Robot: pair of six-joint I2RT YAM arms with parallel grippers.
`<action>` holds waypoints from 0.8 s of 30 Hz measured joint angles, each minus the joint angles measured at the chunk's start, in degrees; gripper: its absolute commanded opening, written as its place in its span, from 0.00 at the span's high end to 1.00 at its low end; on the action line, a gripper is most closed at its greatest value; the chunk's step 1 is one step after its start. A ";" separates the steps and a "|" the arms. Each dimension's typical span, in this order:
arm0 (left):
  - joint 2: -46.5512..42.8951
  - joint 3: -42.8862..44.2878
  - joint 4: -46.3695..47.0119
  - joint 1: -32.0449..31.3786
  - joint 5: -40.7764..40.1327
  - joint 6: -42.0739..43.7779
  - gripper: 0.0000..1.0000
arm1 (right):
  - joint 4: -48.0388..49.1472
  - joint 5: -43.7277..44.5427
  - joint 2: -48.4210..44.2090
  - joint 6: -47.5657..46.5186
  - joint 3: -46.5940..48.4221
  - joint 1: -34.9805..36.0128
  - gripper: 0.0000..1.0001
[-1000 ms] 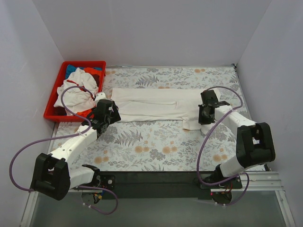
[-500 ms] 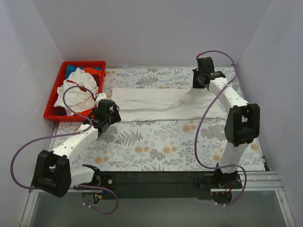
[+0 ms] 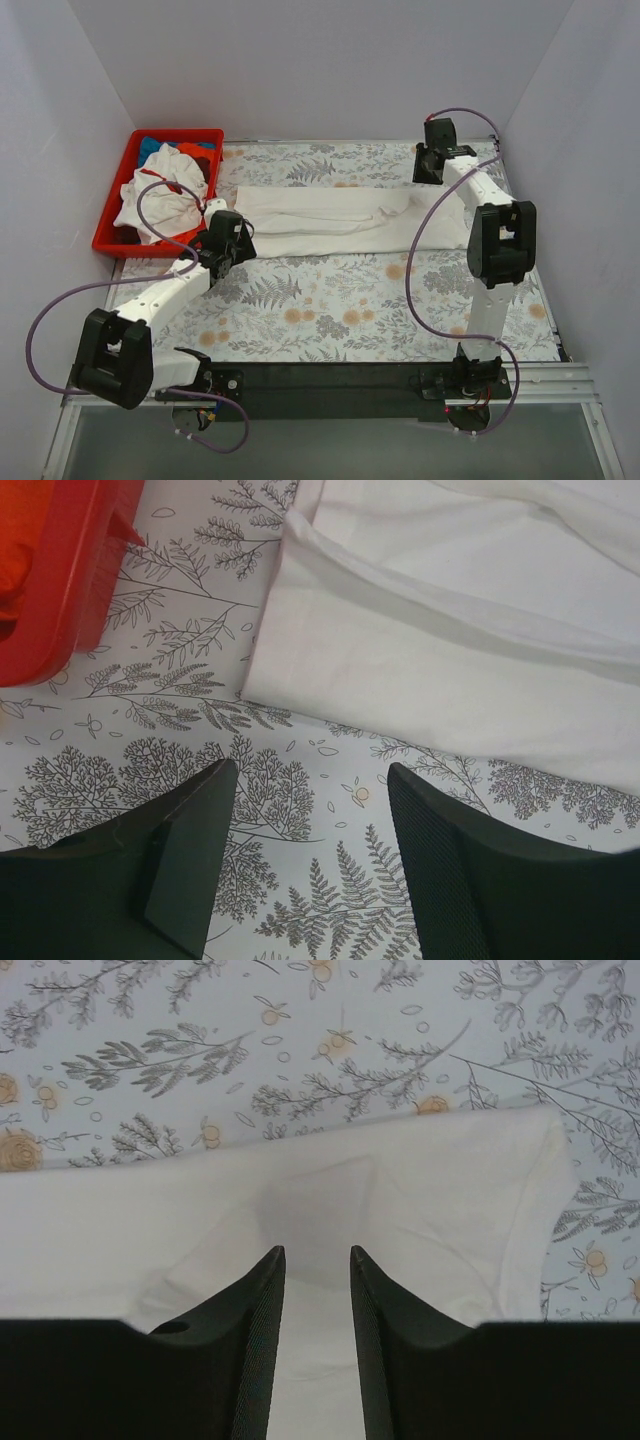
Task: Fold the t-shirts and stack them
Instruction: Fold the tshirt
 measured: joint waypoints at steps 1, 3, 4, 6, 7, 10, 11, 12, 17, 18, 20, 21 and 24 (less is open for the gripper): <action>0.50 0.11 -0.07 0.00 0.17 -0.39 0.43 | 0.44 -0.52 -0.55 0.35 -0.79 -1.05 0.60; 2.34 0.83 -0.20 0.00 0.87 -1.05 0.46 | 0.26 -1.40 -2.51 0.70 -3.34 -2.64 0.60; 3.85 1.66 -0.42 0.00 1.88 -1.55 0.48 | 0.46 -1.97 -4.11 0.76 -5.29 -3.39 0.60; 5.55 2.86 -0.63 0.00 2.97 -2.14 0.50 | 0.39 -2.78 -7.58 0.87 -9.11 -4.72 0.60; 6.80 3.80 -0.59 0.00 3.65 -2.54 0.51 | 0.26 -3.32 -9.81 0.90 -11.26 -5.27 0.60; 10.58 7.17 -0.70 0.00 5.20 -3.32 0.52 | 1.53 -6.05 -17.86 1.70 -19.23 -5.66 0.60; 11.85 8.37 -0.74 0.00 5.57 -3.54 0.53 | 2.51 -7.50 -20.83 2.05 -22.43 -5.53 0.60; 13.14 9.51 -0.74 0.00 5.99 -3.63 0.53 | 2.99 -8.81 -23.61 2.51 -25.38 -5.44 0.60; 19.56 14.80 -0.92 -0.46 7.67 -4.24 0.57 | 5.79 -14.12 -33.66 4.31 -37.27 -4.87 0.61; 20.74 15.37 -0.90 -0.72 7.98 -4.44 0.57 | 6.14 -15.02 -35.01 4.59 -39.28 -4.87 0.61; 22.86 16.46 -1.36 -1.16 8.41 -4.57 0.58 | 6.62 -16.65 -37.07 4.96 -42.32 -4.90 0.61; 24.22 17.35 -1.66 -1.40 8.63 -4.66 0.58 | 6.93 -17.35 -38.12 5.14 -43.87 -4.90 0.61; 28.70 20.59 -1.90 -1.77 8.98 -4.85 0.59 | 7.41 -19.08 -40.61 5.57 -46.88 -4.87 0.61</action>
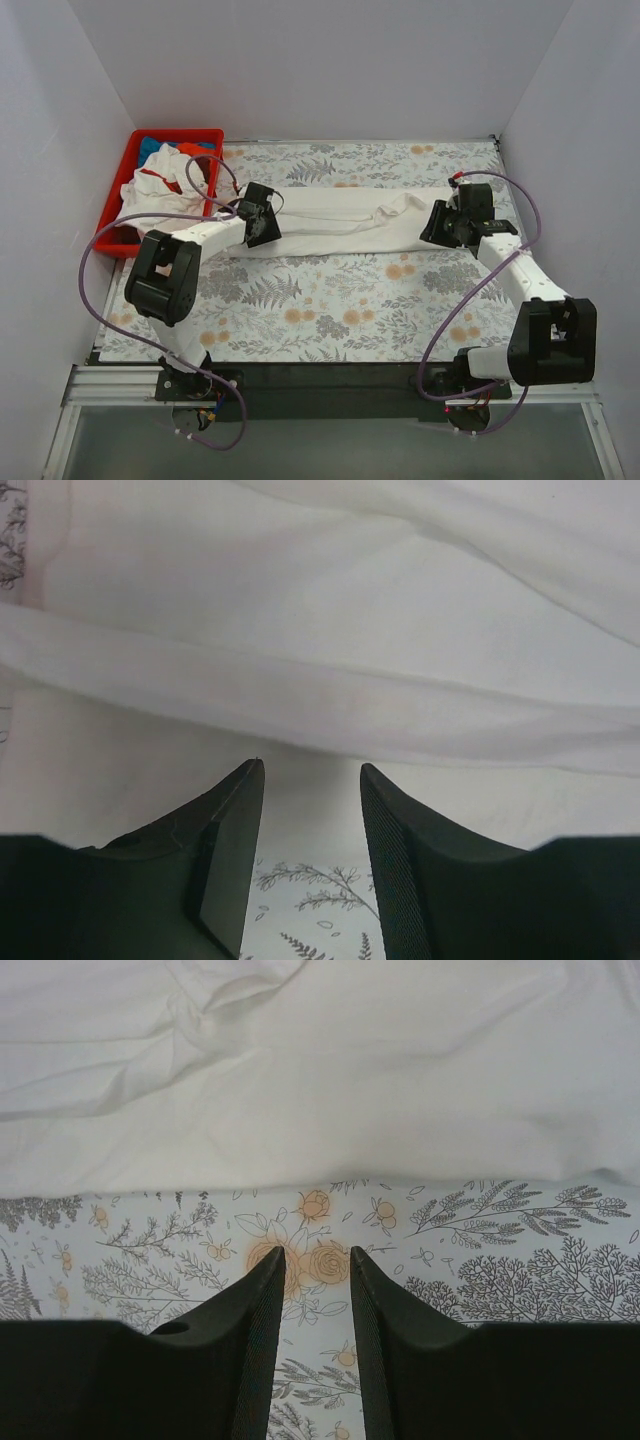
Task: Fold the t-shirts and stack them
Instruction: Fold the tshirt
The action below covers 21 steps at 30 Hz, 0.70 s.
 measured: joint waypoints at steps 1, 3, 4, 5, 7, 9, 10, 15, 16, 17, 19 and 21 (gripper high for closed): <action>1.49 1.20 -0.11 -0.09 -0.04 0.00 0.60 | 0.33 -0.35 -0.59 0.04 -0.57 0.00 0.61; 4.39 3.98 -0.31 -0.11 -0.46 0.00 0.61 | 0.57 -0.59 -1.18 0.04 -0.94 0.00 0.61; 5.64 5.31 -0.61 -0.11 -0.90 0.02 0.61 | 0.92 -0.57 -1.22 0.04 -0.94 -0.02 0.61; 7.19 7.02 -0.79 -0.09 -1.42 0.02 0.61 | 1.29 -0.59 -1.22 0.04 -0.94 -0.02 0.61; 10.27 10.51 -0.94 0.04 -2.32 0.02 0.62 | 1.79 -0.66 -1.20 0.04 -0.94 -0.02 0.61; 12.96 14.16 -1.62 0.35 -2.93 0.00 0.62 | 2.23 -0.74 -1.20 0.07 -0.94 -0.09 0.61; 13.99 15.78 -1.92 0.63 -3.10 -0.15 0.61 | 2.40 -0.76 -1.20 0.09 -0.98 -0.26 0.61; 16.96 21.62 -5.16 3.19 -3.26 -1.60 0.55 | 4.81 -2.32 -1.07 1.38 -2.60 -4.17 0.61; 16.61 21.73 -5.70 3.56 -3.37 -1.90 0.54 | 5.42 -3.50 -0.96 2.03 -3.08 -5.99 0.62; 16.13 21.57 -6.25 4.00 -3.48 -2.12 0.53 | 6.32 -4.57 -0.81 2.73 -3.58 -7.89 0.62; 14.14 19.74 -6.36 4.68 -3.76 -2.54 0.52 | 8.63 -7.02 -0.33 4.55 -4.79 -11.87 0.63; 10.60 16.46 -6.67 4.85 -3.89 -2.93 0.52 | 11.10 -9.57 0.70 6.64 -5.88 -15.19 0.64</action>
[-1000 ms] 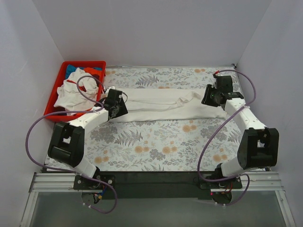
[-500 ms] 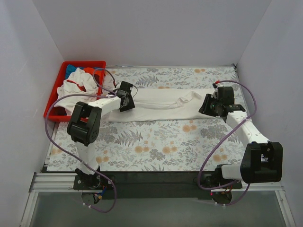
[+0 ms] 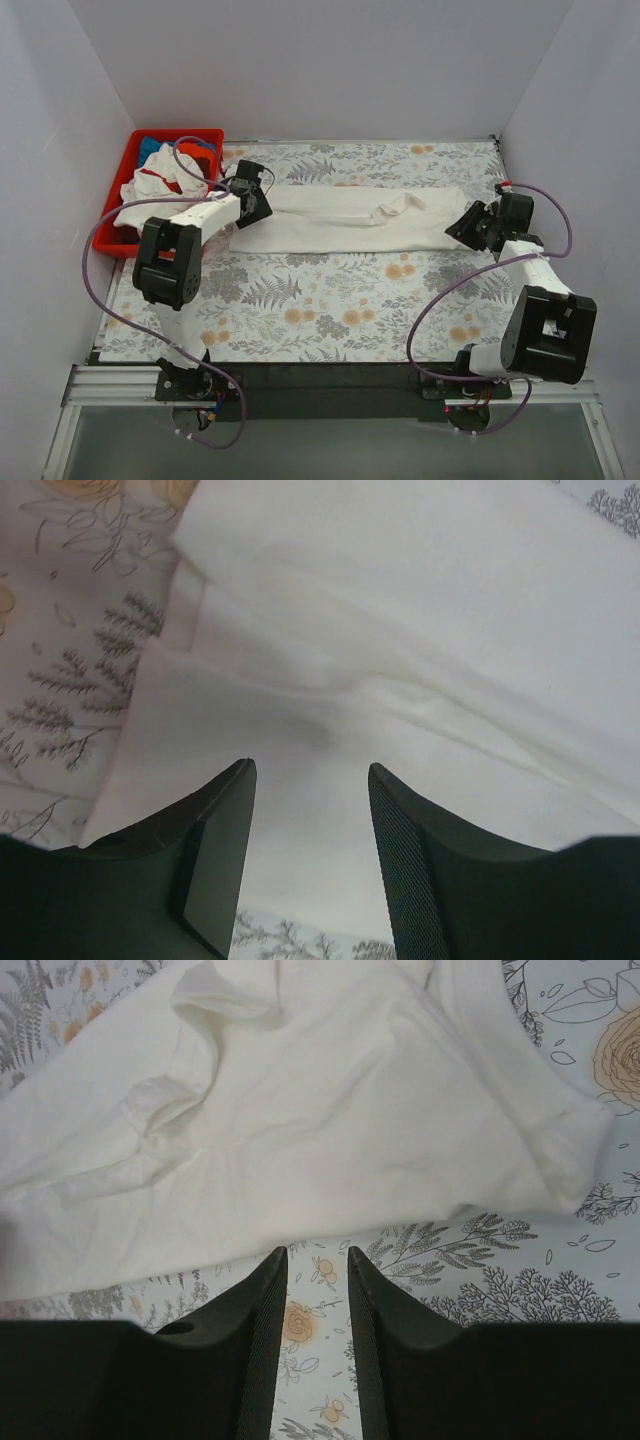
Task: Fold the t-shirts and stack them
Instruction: Fold the tshirt
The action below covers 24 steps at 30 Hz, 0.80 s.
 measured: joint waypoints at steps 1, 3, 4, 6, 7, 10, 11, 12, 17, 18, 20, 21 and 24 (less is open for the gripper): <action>-1.97 -1.84 0.11 -0.02 -0.04 -0.11 0.52 | 1.42 -1.14 0.66 0.81 -0.57 -1.22 0.64; -6.29 -5.75 0.28 0.02 -0.04 -0.37 0.52 | 3.93 -2.99 2.19 2.27 -1.20 -2.62 0.64; -8.26 -7.52 0.63 0.20 -0.04 -0.48 0.52 | 5.18 -3.72 3.06 2.89 -1.40 -2.93 0.64; -10.69 -10.14 0.94 0.70 0.09 -0.63 0.53 | 7.48 -4.90 4.68 3.48 -1.62 -3.78 0.64; -11.26 -11.21 1.27 1.27 0.22 -0.70 0.54 | 8.96 -5.55 5.84 3.96 -1.68 -4.31 0.64; -11.37 -14.40 1.77 3.65 0.24 -0.68 0.55 | 12.44 -6.12 8.92 4.63 -1.79 -6.16 0.64; -11.32 -15.50 1.68 4.31 0.17 -0.68 0.55 | 13.79 -6.16 10.19 4.76 -1.92 -6.82 0.65; -11.23 -16.44 1.62 5.03 -0.02 -0.68 0.55 | 15.04 -6.14 11.41 4.90 -2.10 -7.37 0.66; -10.69 -18.45 1.86 5.92 -0.74 -0.68 0.57 | 18.05 -6.21 19.32 5.25 -2.45 -10.40 0.67; -10.67 -18.47 1.92 5.92 -0.94 -0.68 0.58 | 18.73 -7.43 20.33 5.88 -2.47 -11.13 0.68; -10.67 -18.53 1.81 5.95 -1.27 -0.72 0.59 | 19.74 -8.24 20.74 6.16 -2.47 -12.50 0.68; -10.67 -18.56 1.70 6.01 -1.31 -0.83 0.60 | 19.89 -8.48 20.81 6.25 -2.54 -13.11 0.68; -10.69 -18.64 1.44 6.34 -1.22 -1.31 0.61 | 20.33 -8.87 20.81 6.47 -2.93 -15.28 0.68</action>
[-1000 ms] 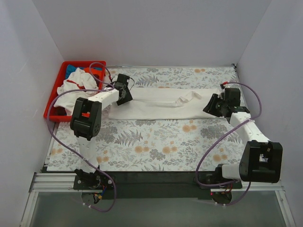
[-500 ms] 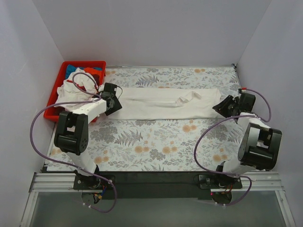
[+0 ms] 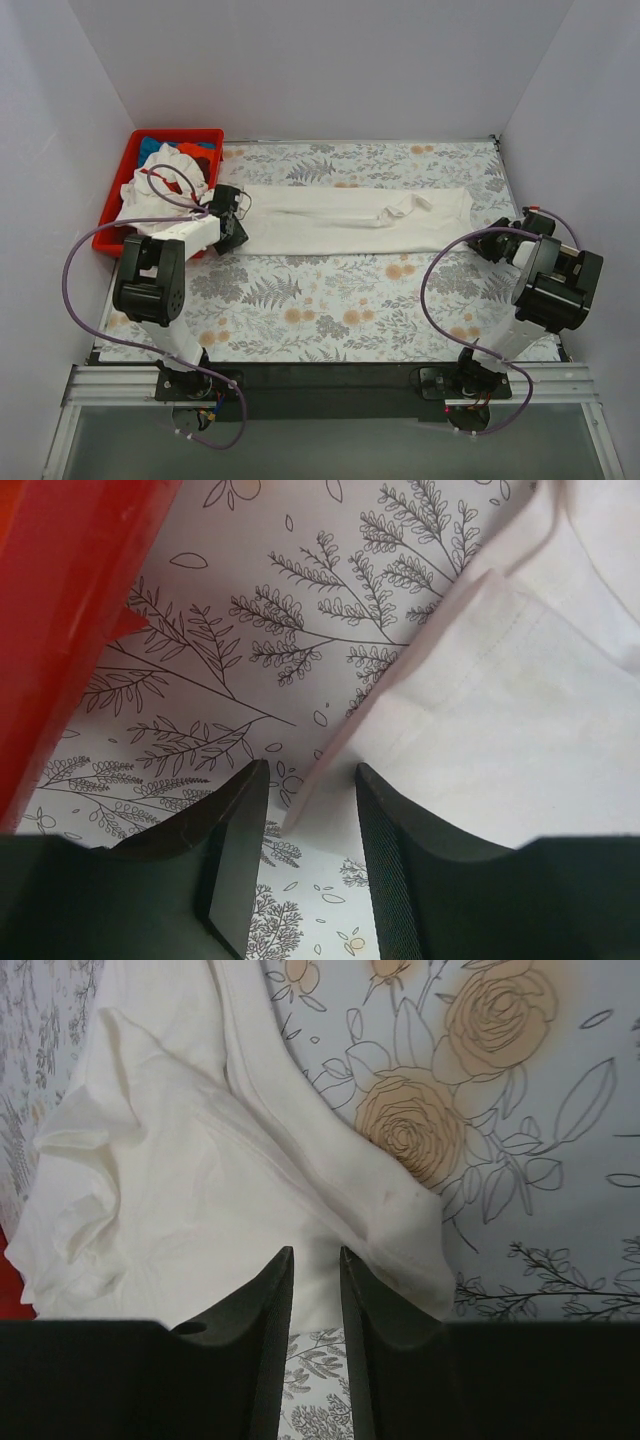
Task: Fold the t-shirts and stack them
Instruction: Fold the tshirt
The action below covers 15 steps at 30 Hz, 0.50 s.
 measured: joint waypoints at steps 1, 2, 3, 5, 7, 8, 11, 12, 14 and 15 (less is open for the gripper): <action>-0.24 -0.33 0.11 0.09 0.04 -0.24 0.61 | -0.02 -0.09 0.00 0.00 -0.02 -0.70 0.68; -0.70 -0.90 0.31 0.13 0.04 -0.46 0.61 | -0.07 -0.07 -0.02 -0.07 -0.02 -1.29 0.68; -1.36 -1.68 0.37 0.15 0.07 -0.70 0.61 | -0.13 0.04 -0.02 -0.15 -0.02 -1.77 0.68; -3.43 -4.02 0.24 0.28 0.07 -1.20 0.61 | -1.07 0.59 -0.17 -0.81 0.44 -2.32 0.67; -6.14 -6.67 -0.87 0.48 0.11 -1.81 0.61 | -2.32 1.62 -0.42 -1.86 1.05 -2.49 0.67; -7.52 -8.07 -1.25 0.50 0.13 -2.08 0.61 | -3.26 2.54 -0.85 -2.56 1.22 -2.51 0.67; -11.56 -11.69 -3.10 0.50 0.22 -2.93 0.59 | -5.57 4.42 -2.34 -3.93 1.25 -2.49 0.65; -13.09 -12.85 -4.17 0.50 0.24 -3.19 0.57 | -6.64 5.29 -3.13 -4.50 1.25 -2.49 0.64; -15.74 -14.60 -6.67 0.50 0.57 -3.65 0.50 | -8.66 6.60 -5.09 -5.57 1.25 -2.25 0.61; -16.90 -15.04 -8.11 0.50 0.72 -3.82 0.48 | -9.60 7.43 -6.27 -6.12 1.25 -1.92 0.60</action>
